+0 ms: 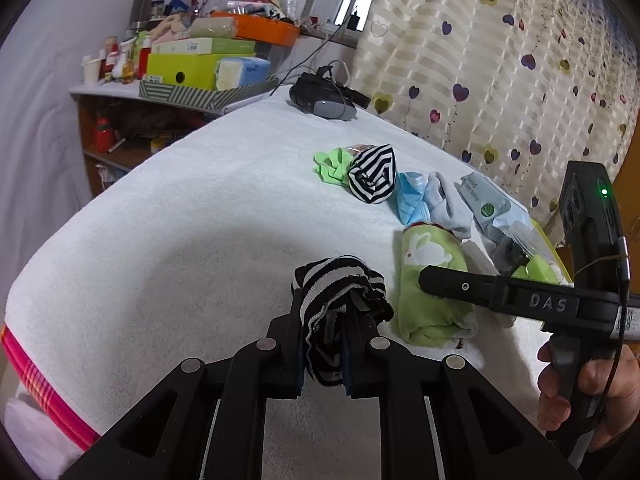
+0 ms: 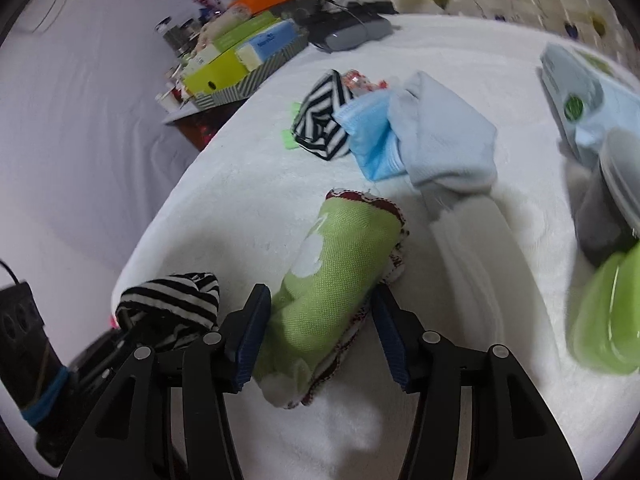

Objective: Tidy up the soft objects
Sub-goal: 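Grasp the black-and-white striped sock with the left tool while the right tool grasps the green rabbit sock, then carry both socks into the lime-green box and open both tools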

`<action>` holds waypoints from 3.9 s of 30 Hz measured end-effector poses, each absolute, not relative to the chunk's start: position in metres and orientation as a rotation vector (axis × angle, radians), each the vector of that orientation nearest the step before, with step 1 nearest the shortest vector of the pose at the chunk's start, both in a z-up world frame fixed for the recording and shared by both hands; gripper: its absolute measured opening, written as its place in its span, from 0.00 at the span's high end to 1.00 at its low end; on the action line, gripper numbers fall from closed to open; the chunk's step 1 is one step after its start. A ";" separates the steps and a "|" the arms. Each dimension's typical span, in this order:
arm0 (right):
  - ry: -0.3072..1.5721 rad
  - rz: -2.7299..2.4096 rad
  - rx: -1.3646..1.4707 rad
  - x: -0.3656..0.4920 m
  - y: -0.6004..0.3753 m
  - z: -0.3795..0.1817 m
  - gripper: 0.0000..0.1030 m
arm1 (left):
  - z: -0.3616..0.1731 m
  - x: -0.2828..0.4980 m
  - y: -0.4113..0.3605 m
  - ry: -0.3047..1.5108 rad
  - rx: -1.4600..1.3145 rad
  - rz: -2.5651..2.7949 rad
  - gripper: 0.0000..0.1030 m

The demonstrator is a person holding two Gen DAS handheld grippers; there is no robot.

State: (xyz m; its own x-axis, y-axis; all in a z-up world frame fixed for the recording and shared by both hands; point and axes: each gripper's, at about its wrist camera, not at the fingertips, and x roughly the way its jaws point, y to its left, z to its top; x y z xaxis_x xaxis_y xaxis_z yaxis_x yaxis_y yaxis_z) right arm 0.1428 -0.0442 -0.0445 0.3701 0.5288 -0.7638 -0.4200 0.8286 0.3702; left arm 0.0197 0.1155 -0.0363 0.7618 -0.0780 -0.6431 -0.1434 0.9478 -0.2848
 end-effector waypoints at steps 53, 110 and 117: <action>0.555 0.430 0.217 0.081 -0.259 0.070 0.79 | 0.075 0.064 -0.087 0.575 -0.154 -0.241 0.87; 0.674 0.227 0.383 0.163 -0.396 0.007 0.55 | 0.021 0.185 -0.246 0.780 -0.032 -0.424 0.65; 0.655 0.224 0.367 0.142 -0.387 0.017 0.55 | 0.037 0.156 -0.237 0.740 -0.032 -0.449 0.65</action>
